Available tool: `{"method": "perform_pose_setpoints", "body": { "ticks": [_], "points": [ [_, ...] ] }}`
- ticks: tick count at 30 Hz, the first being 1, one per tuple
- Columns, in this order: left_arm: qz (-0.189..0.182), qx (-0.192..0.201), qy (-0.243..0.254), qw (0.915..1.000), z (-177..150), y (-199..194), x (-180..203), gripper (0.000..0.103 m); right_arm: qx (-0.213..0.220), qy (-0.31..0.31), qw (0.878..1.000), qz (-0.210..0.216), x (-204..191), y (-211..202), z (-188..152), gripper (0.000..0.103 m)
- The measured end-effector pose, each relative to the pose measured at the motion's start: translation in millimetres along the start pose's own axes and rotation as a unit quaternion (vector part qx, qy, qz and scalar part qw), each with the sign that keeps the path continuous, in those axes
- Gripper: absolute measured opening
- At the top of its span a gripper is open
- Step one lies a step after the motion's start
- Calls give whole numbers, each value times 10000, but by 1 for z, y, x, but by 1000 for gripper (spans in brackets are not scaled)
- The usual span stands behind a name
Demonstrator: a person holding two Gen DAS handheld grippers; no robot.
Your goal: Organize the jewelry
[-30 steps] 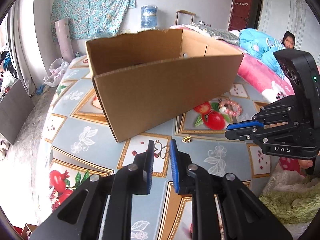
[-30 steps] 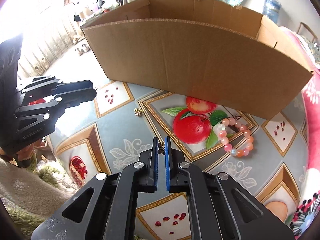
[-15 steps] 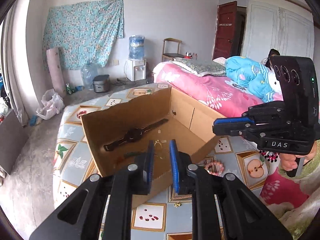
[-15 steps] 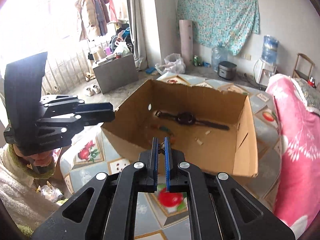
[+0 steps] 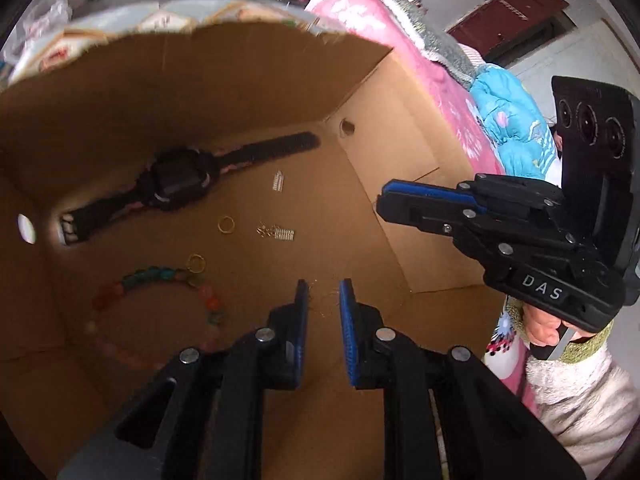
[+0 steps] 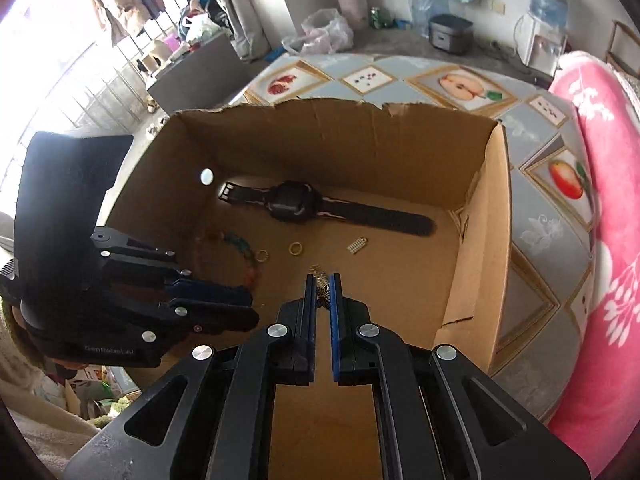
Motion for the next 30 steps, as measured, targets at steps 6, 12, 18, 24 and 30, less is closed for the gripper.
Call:
{"method": "perform_pose_setpoints", "body": {
  "ticks": [6, 12, 18, 24, 30],
  "points": [
    [228, -412, -208, 9987, 0, 15, -3, 15, 48, -82, 9996, -270, 11, 7, 11, 11],
    [88, -386, -438, 9983, 1, 17, -8, 27, 420, 86, 9989, -195, 16, -13, 17, 22],
    [112, 99, -549, 9984, 3, -9, -10, 28, 909, 260, 9954, -171, 17, -58, 13, 33],
    [295, 1109, -158, 9933, 1, -70, 5, 35, 1638, 528, 9851, 52, 12, -117, -6, 52],
    [790, 2137, 566, 9721, -30, -131, 32, 58, 1918, 792, 9773, 438, -2, -143, -51, 60]
  ]
}}
Point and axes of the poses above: each gripper's, at about its wrist camera, not at the fingertips, and y roughly the way its jaws point, x to its right, z to its top, the point moved 10 cm from there along y, roughly the way its jaws point, and after that the axes turned 10 degrees about y, right-handed, at the moved point
